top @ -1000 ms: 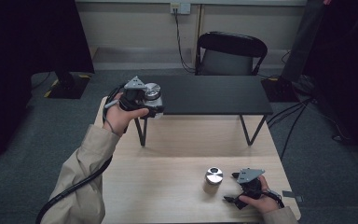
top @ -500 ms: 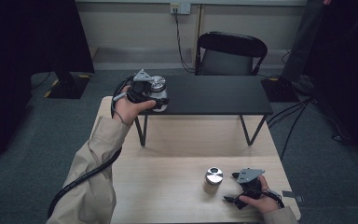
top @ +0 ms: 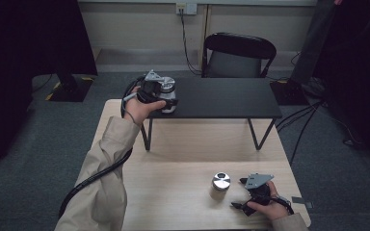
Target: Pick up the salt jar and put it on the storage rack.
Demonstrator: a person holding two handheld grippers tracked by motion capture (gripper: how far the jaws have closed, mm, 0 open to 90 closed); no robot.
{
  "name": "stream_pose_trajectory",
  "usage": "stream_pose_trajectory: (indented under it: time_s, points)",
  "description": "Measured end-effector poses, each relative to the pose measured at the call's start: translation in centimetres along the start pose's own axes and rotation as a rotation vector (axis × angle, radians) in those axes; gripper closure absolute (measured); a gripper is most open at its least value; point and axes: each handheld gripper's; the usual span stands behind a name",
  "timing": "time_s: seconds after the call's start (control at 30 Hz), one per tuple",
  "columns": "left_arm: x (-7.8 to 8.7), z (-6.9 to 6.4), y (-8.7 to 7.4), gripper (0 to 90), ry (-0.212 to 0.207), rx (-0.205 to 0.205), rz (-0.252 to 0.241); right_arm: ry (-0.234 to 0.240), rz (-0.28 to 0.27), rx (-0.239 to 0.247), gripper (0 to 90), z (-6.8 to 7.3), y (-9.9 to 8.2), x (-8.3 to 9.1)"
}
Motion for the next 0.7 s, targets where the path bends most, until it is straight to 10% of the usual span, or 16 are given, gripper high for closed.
stream_pose_trajectory:
  time_s: [0.7]
  points:
    - [-1.3,0.3,-0.4,30.4,0.017,0.024,-0.003,0.000,0.000,0.000,0.0,0.0,0.0,0.0]
Point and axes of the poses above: each handheld gripper's, and its own axes: x roughly backward along the jaws, y roughly out of its top, z roughly to its left, and after that the axes turned 5 degrees about -z, right-handed
